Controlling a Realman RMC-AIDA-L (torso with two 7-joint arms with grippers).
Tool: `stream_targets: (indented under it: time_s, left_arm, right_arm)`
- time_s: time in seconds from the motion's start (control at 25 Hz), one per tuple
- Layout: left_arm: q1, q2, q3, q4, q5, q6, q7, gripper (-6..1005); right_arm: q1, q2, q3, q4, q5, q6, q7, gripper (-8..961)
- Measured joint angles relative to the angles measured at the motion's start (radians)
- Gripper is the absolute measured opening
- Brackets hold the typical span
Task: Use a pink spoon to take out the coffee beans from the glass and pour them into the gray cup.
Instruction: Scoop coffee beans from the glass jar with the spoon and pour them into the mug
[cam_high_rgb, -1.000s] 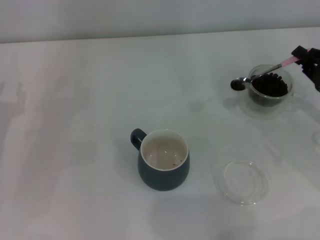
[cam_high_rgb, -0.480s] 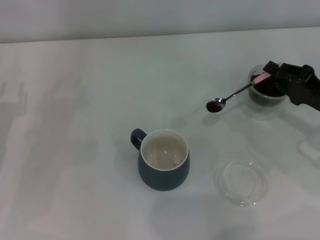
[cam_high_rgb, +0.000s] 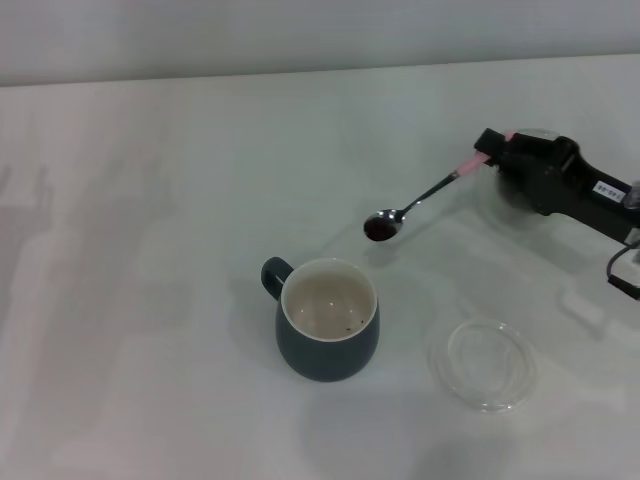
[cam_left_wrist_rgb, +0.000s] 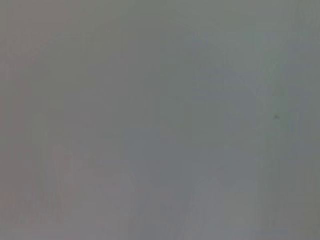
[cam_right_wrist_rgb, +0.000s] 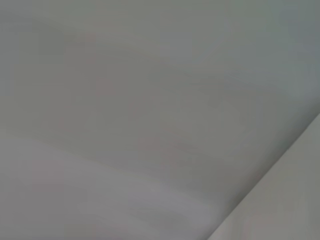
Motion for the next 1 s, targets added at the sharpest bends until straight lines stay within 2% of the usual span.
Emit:
stream_targets:
  time_s: [0.4, 0.64, 1.0]
  left_arm:
    - [0.003, 0.000, 0.000, 0.000, 0.000, 0.002, 0.000, 443]
    - [0.008, 0.002, 0.000, 0.000, 0.000, 0.001, 0.000, 443]
    - [0.017, 0.000, 0.000, 0.000, 0.004, -0.001, 0.000, 444]
  right_arm:
    - [0.067, 0.010, -0.055, 0.063, -0.002, 0.000, -0.042, 191]
    - [0.083, 0.010, -0.083, 0.077, -0.002, 0.004, -0.094, 193]
    - [0.086, 0.011, -0.090, 0.077, -0.002, 0.060, -0.305, 196]
